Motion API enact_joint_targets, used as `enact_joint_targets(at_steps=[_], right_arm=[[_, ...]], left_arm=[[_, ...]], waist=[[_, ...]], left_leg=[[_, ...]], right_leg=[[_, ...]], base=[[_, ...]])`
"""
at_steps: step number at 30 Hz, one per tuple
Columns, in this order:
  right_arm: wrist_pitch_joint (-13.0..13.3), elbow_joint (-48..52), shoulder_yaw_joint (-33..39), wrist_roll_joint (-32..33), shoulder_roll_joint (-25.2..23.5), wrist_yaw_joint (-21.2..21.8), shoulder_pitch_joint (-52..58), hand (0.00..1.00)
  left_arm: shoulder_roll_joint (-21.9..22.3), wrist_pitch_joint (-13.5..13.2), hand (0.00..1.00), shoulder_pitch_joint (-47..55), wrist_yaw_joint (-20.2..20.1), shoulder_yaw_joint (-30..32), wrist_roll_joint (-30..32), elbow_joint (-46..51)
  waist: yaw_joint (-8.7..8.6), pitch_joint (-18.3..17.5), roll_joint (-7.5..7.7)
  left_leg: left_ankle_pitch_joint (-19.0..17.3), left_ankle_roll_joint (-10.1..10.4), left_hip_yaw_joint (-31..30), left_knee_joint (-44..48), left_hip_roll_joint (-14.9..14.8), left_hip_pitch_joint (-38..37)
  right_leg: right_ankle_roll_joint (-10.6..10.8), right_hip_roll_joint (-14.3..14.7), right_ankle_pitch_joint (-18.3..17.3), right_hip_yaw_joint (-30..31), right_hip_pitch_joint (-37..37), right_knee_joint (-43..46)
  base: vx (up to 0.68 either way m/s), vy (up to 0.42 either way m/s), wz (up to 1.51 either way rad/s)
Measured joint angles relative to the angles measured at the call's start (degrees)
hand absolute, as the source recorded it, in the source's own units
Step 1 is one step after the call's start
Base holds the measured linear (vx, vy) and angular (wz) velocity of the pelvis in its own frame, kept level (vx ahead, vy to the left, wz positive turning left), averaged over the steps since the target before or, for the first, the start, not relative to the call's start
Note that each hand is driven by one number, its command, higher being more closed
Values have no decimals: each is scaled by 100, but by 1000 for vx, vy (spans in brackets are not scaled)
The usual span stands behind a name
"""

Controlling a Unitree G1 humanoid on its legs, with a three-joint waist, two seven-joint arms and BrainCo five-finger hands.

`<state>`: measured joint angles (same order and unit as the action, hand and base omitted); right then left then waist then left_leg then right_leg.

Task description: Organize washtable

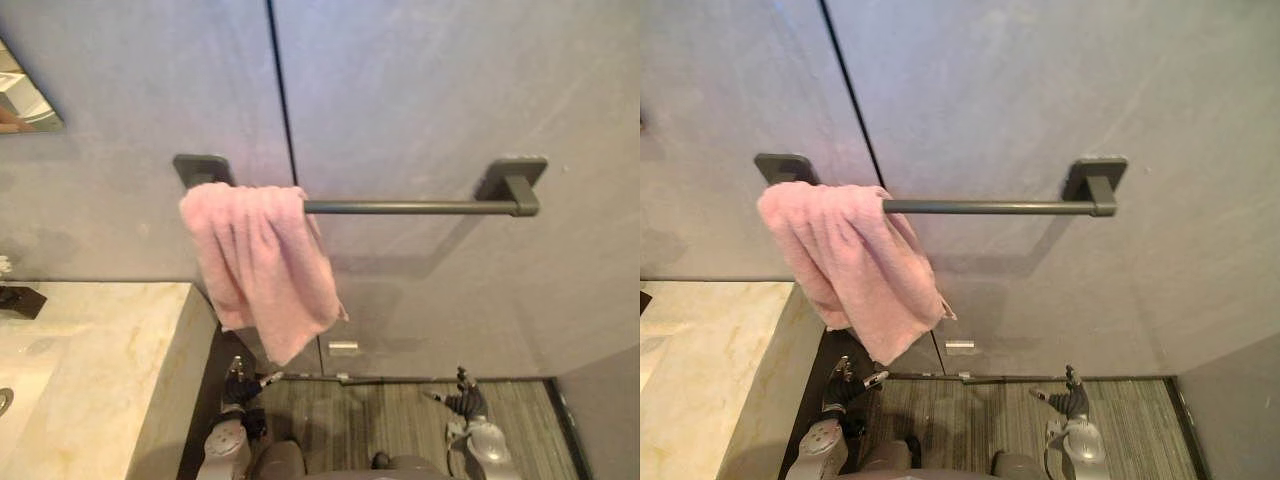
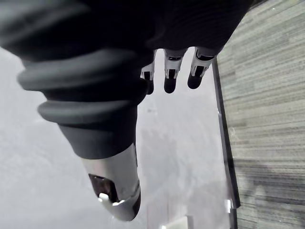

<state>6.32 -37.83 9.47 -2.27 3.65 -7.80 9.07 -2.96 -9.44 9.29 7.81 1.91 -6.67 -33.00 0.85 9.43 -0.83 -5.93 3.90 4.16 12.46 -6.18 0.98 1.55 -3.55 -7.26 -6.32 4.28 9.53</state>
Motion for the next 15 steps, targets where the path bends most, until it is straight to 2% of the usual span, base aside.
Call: enact_joint_targets(at_steps=[6,10,15], right_arm=[[0,-12,-40,-3,-9,1,28,0],[2,-12,-54,-4,-8,2,54,0],[9,-11,-144,-18,-5,28,92,0]], left_arm=[[-49,0,0,149,-1,-1,0,609],[-77,-9,0,411,0,6,-9,1405],[-79,-223,0,487,-5,1,-48,2152]], waist=[[0,-32,42],[2,-61,81],[-3,-124,142]], left_leg=[[325,-166,18,-688,327,-307],[416,-176,10,-915,378,-498],[620,-177,-71,-1273,415,-641]], right_leg=[[181,-247,69,-18,85,-190],[219,-269,93,-18,170,-274],[227,-267,125,-79,223,-371]], base=[[26,78,5],[-1,8,1],[-24,-7,7]])
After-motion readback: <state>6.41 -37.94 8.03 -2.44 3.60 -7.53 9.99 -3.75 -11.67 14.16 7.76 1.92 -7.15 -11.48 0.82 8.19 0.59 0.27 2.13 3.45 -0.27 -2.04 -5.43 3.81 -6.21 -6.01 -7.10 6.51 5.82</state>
